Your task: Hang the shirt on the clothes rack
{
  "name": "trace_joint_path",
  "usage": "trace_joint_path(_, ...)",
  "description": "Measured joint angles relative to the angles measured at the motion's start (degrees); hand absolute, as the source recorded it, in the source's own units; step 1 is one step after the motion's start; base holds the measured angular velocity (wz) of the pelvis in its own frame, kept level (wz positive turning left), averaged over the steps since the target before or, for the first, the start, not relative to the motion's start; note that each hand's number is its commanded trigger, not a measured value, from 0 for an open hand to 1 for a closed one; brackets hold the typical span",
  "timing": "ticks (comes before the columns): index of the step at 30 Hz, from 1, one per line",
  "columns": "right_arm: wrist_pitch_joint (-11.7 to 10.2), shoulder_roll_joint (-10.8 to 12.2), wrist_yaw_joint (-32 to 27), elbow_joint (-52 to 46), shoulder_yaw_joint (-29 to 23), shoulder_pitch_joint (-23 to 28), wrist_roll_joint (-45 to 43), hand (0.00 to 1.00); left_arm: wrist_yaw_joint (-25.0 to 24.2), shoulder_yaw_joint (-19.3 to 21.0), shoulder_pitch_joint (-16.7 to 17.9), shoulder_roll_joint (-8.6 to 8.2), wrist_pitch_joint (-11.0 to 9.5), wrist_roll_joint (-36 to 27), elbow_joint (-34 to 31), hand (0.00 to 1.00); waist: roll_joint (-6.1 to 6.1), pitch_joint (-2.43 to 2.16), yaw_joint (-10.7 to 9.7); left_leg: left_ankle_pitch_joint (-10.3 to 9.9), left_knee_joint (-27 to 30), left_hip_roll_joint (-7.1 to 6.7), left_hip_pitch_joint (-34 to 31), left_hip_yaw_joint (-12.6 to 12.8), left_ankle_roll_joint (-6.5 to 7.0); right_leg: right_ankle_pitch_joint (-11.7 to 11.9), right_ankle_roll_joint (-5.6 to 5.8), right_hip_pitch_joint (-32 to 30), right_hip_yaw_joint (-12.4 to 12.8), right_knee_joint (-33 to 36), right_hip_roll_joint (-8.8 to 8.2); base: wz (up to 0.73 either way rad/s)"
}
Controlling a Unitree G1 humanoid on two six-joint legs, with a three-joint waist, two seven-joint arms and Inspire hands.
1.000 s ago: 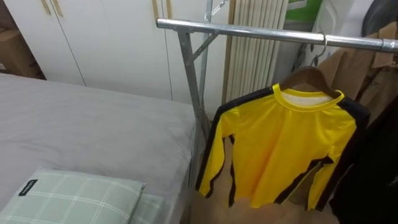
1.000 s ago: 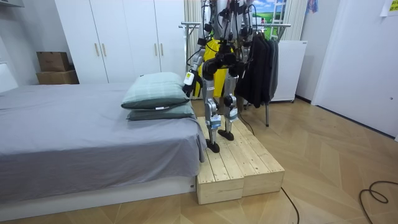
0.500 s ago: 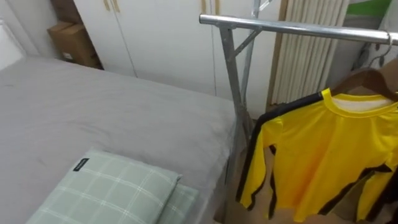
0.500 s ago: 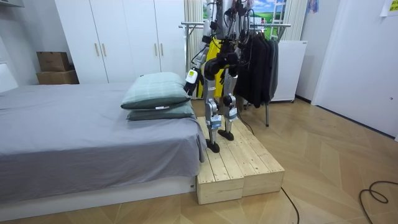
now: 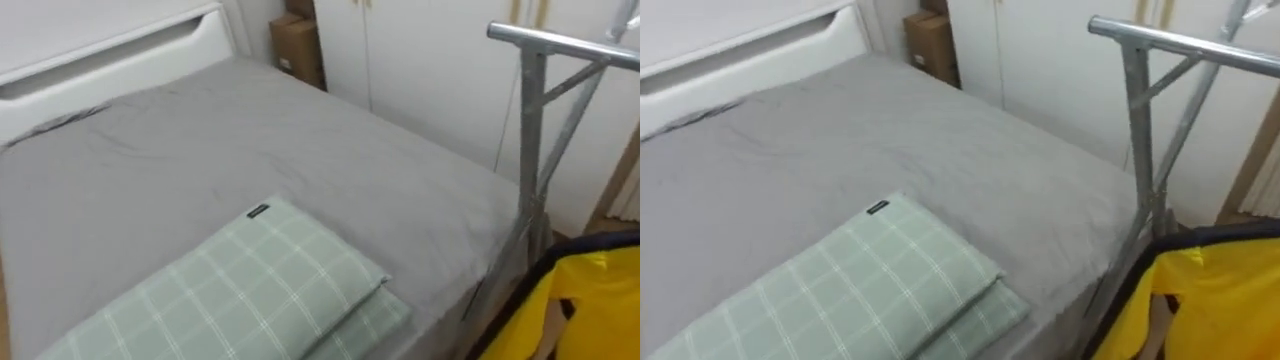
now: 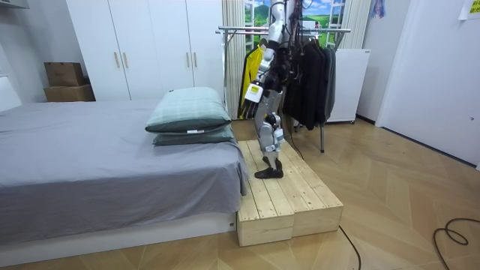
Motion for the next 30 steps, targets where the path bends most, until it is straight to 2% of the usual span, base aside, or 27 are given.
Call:
trace_joint_path(2, 0.03, -0.05, -0.47, 0.02, -0.20, 0.05, 0.53, 0.00, 0.32, 0.20, -0.02, 0.26, -0.08, 0.27, 0.15, 0.00, -0.52, -0.08, -0.06, -0.09, -0.54, 0.01, 0.03, 1.26, 0.01, -0.08, -0.18, 0.64, -2.92, 0.38, -0.91, 0.64)
trace_joint_path(4, 0.12, 0.02, -0.86, 0.75, -1.59, 0.41, 0.44, 0.00, 0.44, 0.81, -0.50, 0.56, -0.14, 2.08, 0.59, 0.00, -0.82, -0.07, -0.63, -0.41, -0.83, -0.22, 0.04, 0.97, 0.54, -0.34, 0.29, 2.08, -6.06, 0.42, -1.57, 0.75)
trace_joint_path(8, 0.16, 0.06, -0.97, 1.29, -2.07, 0.40, 0.64, 0.00, 0.28, 0.74, -0.72, 0.43, -0.27, 2.45, 0.55, 0.00, -0.91, -0.12, 0.20, -0.84, -0.96, -0.60, -0.17, 0.48, 1.24, -0.35, 0.80, 2.89, -8.42, 0.44, -2.41, 0.30)
trace_joint_path(11, 0.36, 0.03, -1.77, 1.87, -2.10, 0.99, 1.59, 0.00, 0.33, 0.69, -0.93, 0.25, -0.31, 2.95, 0.81, 0.00, -0.88, -0.39, 0.25, -1.13, -1.67, -1.36, -0.14, -1.70, 1.76, -0.30, 1.72, 4.44, -10.28, 0.57, -3.42, 0.38)
trace_joint_path(13, 1.47, -0.02, -3.14, 1.98, -2.12, 1.44, 1.44, 0.00, 0.32, 0.70, -0.84, -0.02, -0.31, 2.84, 1.39, 0.00, -1.07, -1.00, 0.25, -1.05, -3.44, -2.71, 0.36, -3.04, 2.66, 0.16, 2.68, 5.80, -11.68, 0.61, -4.35, 0.37)
trace_joint_path(14, 1.54, 0.00, -3.42, 1.98, -2.15, 1.61, 1.40, 0.00, 0.35, 0.70, -0.84, -0.09, -0.32, 2.84, 1.53, 0.00, -1.14, -1.03, 0.11, -0.93, -4.06, -3.25, 0.62, -3.79, 2.99, 0.25, 3.02, 6.22, -12.04, 0.64, -4.62, 0.55)
trace_joint_path(15, 1.83, 0.09, -3.97, 1.97, -2.37, 1.88, 1.38, 0.00, 0.40, 0.56, -0.76, -0.25, -0.31, 2.75, 1.67, 0.00, -1.08, -1.20, -0.38, -0.74, -4.74, -4.03, 0.84, -5.82, 3.47, 0.79, 3.99, 7.16, -12.55, 0.85, -4.86, 0.78)
trace_joint_path(16, 1.95, 0.26, -4.55, 2.05, -2.82, 2.01, 1.47, 0.00, 0.42, 0.52, -0.82, -0.41, -0.31, 2.32, 1.77, 0.00, -0.98, -1.20, -1.30, -0.56, -4.81, -4.60, 0.81, -8.17, 3.82, 1.47, 5.12, 7.72, -10.58, 1.55, -5.17, 0.92)
trace_joint_path(17, 1.93, 0.43, -4.88, 2.02, -2.90, 2.25, 1.63, 0.00, 0.43, 0.47, -0.88, -0.34, -0.33, 2.07, 1.92, 0.00, -1.12, -1.25, -1.73, -0.37, -4.95, -5.06, 0.87, -9.48, 4.19, 1.70, 5.51, 7.79, -7.69, 1.74, -5.16, 1.10)
trace_joint_path(18, 1.87, 0.62, -5.34, 1.98, -3.01, 2.55, 1.94, 0.00, 0.53, 0.01, -1.03, -0.12, -0.41, 1.67, 2.28, 0.00, -1.61, -1.23, -2.23, 0.03, -5.08, -5.76, 0.98, -11.32, 4.92, 2.07, 6.14, 7.90, -2.13, 1.89, -4.94, 0.87)
trace_joint_path(19, 1.88, 0.65, -5.49, 1.99, -3.05, 2.54, 2.03, 0.00, 0.55, -0.03, -1.19, -0.07, -0.58, 1.60, 2.42, 0.00, -1.80, -1.22, -2.35, 0.17, -5.17, -6.13, 0.99, -12.21, 5.19, 2.28, 6.47, 7.96, -0.06, 1.92, -4.74, 0.93)
trace_joint_path(20, 1.89, 0.67, -5.80, 2.05, -3.40, 2.56, 2.04, 0.00, 0.47, -0.01, -1.01, -0.09, -0.85, 0.76, 2.74, 0.00, -1.72, -1.02, -2.16, 0.33, -5.31, -6.82, 0.95, -14.32, 5.58, 2.64, 6.79, 8.18, 3.41, 1.48, -3.84, 0.79)
trace_joint_path(22, 2.03, 0.86, -6.64, 2.44, -4.05, 2.84, 2.54, 0.00, 0.37, 0.06, -0.98, -0.11, -0.88, 0.53, 2.77, 0.00, -2.04, -0.98, -2.17, 0.64, -5.81, -7.89, 0.98, -19.17, 6.18, 3.34, 6.65, 9.39, 11.48, -2.78, -1.39, 0.96)
trace_joint_path(23, 2.11, 0.92, -6.71, 2.64, -4.12, 2.80, 2.81, 0.00, 0.35, 0.16, -1.01, -0.08, -0.87, 0.54, 2.76, 0.00, -1.81, -1.07, -2.39, 0.76, -5.91, -8.17, 0.82, -20.46, 6.33, 3.47, 6.69, 9.77, 13.61, -4.99, -0.39, 1.00)
trace_joint_path(24, 2.25, 1.08, -6.67, 3.05, -4.15, 2.74, 3.47, 0.00, 0.23, 0.15, -1.05, 0.04, -0.83, 0.52, 2.77, 0.00, -2.56, -0.55, -2.80, 1.04, -5.96, -8.76, 0.59, -22.45, 6.43, 5.21, 6.68, 10.10, 16.95, -10.23, 1.50, 1.04)
trace_joint_path(25, 2.42, 1.36, -6.64, 3.54, -4.93, 2.99, 4.17, 0.00, 0.20, 0.22, -1.01, 0.14, -0.59, -0.18, 3.11, 0.00, -2.89, -0.37, -3.18, 1.26, -5.66, -9.30, 0.43, -24.46, 6.42, 6.42, 6.52, 10.42, 18.15, -11.89, 2.23, 0.99)
trace_joint_path(27, 2.64, 1.50, -6.57, 4.82, -5.67, 2.48, 5.18, 0.00, 0.14, 0.16, -1.02, 0.26, -0.19, -0.70, 3.20, 0.00, -2.97, -0.51, -2.75, 1.27, -5.54, -9.78, 0.19, -26.45, 6.39, 6.83, 6.94, 11.53, 18.09, -12.62, 2.37, 0.65)
trace_joint_path(30, 2.63, 1.34, -5.90, 5.41, -5.64, 1.67, 5.18, 0.00, 0.15, 0.84, -0.93, -0.72, -0.18, -2.98, 3.15, 0.00, -2.89, -0.49, -1.46, 1.36, -5.92, -10.09, -0.08, -26.91, 6.27, 6.82, 6.94, 11.89, 17.74, -13.61, 2.33, 0.14)
